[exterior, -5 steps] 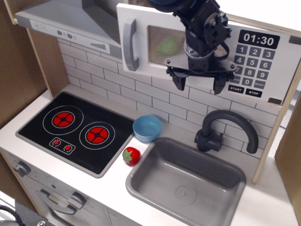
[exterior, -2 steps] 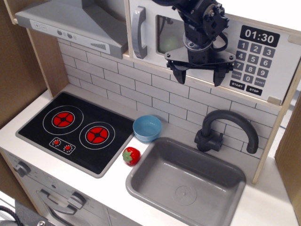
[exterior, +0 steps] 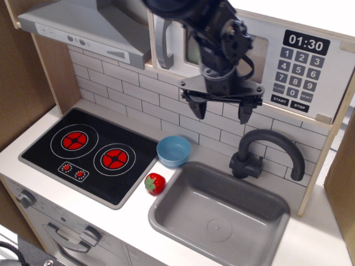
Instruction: Close microwave
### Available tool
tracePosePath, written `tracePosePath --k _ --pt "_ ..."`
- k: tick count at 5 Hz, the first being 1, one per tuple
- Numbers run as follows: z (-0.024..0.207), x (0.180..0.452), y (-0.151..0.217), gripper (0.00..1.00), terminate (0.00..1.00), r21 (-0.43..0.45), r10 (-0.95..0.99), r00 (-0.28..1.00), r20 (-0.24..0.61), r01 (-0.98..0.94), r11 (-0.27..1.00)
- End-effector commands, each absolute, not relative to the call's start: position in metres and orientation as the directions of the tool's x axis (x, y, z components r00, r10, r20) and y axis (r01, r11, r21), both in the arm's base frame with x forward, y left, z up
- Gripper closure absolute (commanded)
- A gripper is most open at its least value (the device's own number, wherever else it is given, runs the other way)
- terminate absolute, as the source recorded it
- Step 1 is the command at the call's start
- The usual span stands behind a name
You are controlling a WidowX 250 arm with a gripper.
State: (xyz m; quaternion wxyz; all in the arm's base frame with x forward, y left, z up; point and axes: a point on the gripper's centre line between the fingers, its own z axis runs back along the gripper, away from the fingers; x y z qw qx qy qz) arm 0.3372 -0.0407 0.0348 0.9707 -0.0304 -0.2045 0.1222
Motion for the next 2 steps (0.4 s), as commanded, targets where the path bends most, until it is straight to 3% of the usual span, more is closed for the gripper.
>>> tracePosePath --k 1,2 --pt "0.0647 0.313 -0.0498 0.0 0.0 -0.188 0.234 0.936 0.263 -0.188 0.964" --pt "0.0647 0.313 -0.0498 0.0 1.0 -0.188 0.234 0.936 0.263 -0.188 0.964"
